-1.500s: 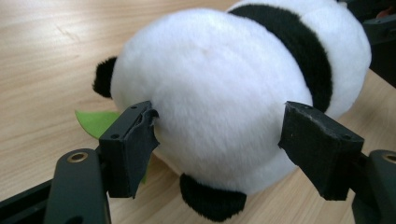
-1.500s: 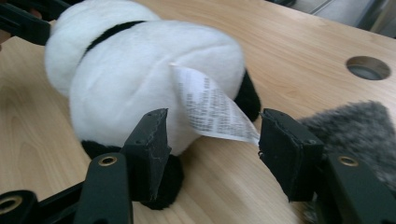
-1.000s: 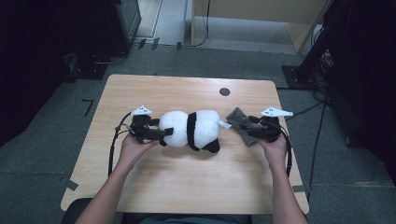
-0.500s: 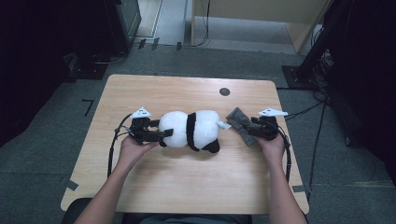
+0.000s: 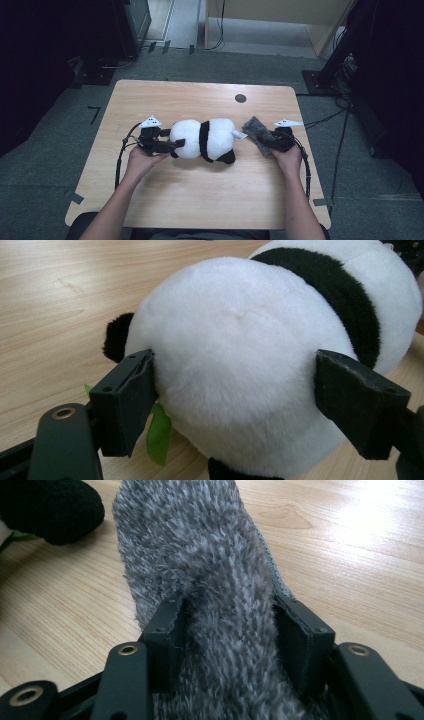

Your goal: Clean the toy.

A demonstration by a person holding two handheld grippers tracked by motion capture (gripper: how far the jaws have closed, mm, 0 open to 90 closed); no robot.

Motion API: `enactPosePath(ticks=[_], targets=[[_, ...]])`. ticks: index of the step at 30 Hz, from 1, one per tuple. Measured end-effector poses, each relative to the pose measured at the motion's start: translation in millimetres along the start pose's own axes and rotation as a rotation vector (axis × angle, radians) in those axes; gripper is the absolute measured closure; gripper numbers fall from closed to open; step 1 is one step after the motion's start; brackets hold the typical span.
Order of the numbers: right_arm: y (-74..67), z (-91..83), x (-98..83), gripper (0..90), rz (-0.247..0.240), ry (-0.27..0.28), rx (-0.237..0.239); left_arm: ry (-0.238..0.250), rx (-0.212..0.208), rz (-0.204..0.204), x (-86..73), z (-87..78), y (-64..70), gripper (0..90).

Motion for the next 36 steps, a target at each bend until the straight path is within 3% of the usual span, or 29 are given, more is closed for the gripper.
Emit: enactPosePath(ticks=[6, 8, 10, 12, 17, 23, 26, 32, 34, 36], targets=[[0.9, -0.1, -0.4, 49.9, -0.013, -0.001, 0.008, 0.005, -0.002, -0.006, -0.6, 0.1, -0.1, 18.8], [1.6, -1.0, 0.9, 58.4, 0.013, -0.008, 0.0, 0.003, 0.0, -0.001, -0.7, -0.1, 0.1, 18.8], [0.9, -3.2, 2.7, 68.2, 0.072, -0.041, -0.004, 0.001, 0.001, 0.003, -0.8, -0.3, 0.1, 18.8], [0.5, -4.8, 4.7, 72.2, 0.102, -0.058, -0.01, 0.002, 0.0, 0.0, -0.7, -0.2, 0.1, 18.7], [-3.8, -8.8, 8.6, 73.6, 0.088, -0.085, -0.03, -0.017, 0.001, -0.017, 1.5, -1.4, 0.8, 18.6], [-7.5, -13.5, 13.1, 73.8, 0.084, -0.086, -0.024, -0.021, 0.031, 0.021, 12.6, -3.5, 7.0, 17.2], [-12.3, -17.6, 17.0, 73.7, 0.082, -0.073, -0.006, -0.038, 0.052, 0.031, 13.0, 2.4, 8.3, 12.1], [-26.1, -24.4, 24.4, 73.4, 0.063, -0.038, 0.04, -0.052, 0.029, 0.019, 3.7, 9.2, 5.3, 7.7], [-31.3, -25.3, 26.9, 73.3, 0.063, -0.042, 0.05, -0.044, 0.017, 0.026, 0.6, 8.8, 5.3, 11.3], [-37.0, -27.0, 30.0, 73.4, 0.046, -0.039, 0.056, -0.055, 0.01, 0.036, -1.8, 7.8, 6.3, 20.5]])
Point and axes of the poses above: each handheld gripper's, and its own axes: z roughly forward along the jaws, x roughly out of its top, y roughly to its right, the point moved 6 cm from there along z, roughly forward along the jaws, and after that the axes turned 12 degrees about z, right-handed, at the moved point
